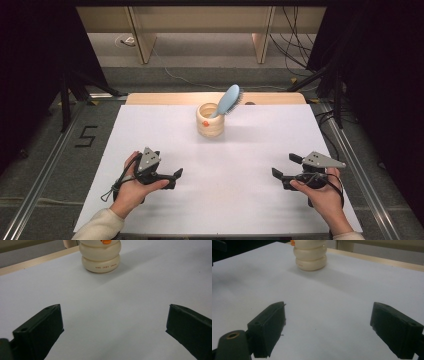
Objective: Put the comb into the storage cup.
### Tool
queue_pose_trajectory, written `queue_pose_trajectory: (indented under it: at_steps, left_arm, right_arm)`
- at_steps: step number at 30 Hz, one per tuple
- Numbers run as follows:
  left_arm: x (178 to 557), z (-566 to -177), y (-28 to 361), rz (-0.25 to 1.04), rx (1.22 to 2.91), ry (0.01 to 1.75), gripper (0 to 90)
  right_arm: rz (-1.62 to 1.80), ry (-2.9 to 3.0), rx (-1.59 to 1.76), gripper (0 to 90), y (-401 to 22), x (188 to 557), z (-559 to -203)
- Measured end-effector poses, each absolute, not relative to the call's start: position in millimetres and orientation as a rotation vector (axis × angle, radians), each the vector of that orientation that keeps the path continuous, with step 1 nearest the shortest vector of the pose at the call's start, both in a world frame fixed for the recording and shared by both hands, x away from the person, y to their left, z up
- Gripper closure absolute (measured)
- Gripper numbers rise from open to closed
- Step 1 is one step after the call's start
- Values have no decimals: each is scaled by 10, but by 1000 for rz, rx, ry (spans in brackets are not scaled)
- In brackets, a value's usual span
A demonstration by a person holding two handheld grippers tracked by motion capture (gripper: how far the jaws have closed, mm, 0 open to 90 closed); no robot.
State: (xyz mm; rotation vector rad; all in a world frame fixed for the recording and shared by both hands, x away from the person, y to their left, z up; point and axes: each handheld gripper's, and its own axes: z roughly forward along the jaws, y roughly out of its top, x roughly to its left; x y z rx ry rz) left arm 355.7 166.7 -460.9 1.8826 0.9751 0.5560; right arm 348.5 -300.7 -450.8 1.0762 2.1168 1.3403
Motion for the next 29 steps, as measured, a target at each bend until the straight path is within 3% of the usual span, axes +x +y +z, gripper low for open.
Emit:
queue_pose_trajectory:
  at_steps: [29]
  left_arm:
    - [3562, -4658, 1633, 537, 1905, 969, 1]
  right_arm:
    - [1350, 2052, 1084, 140, -3144, 3381, -4591]
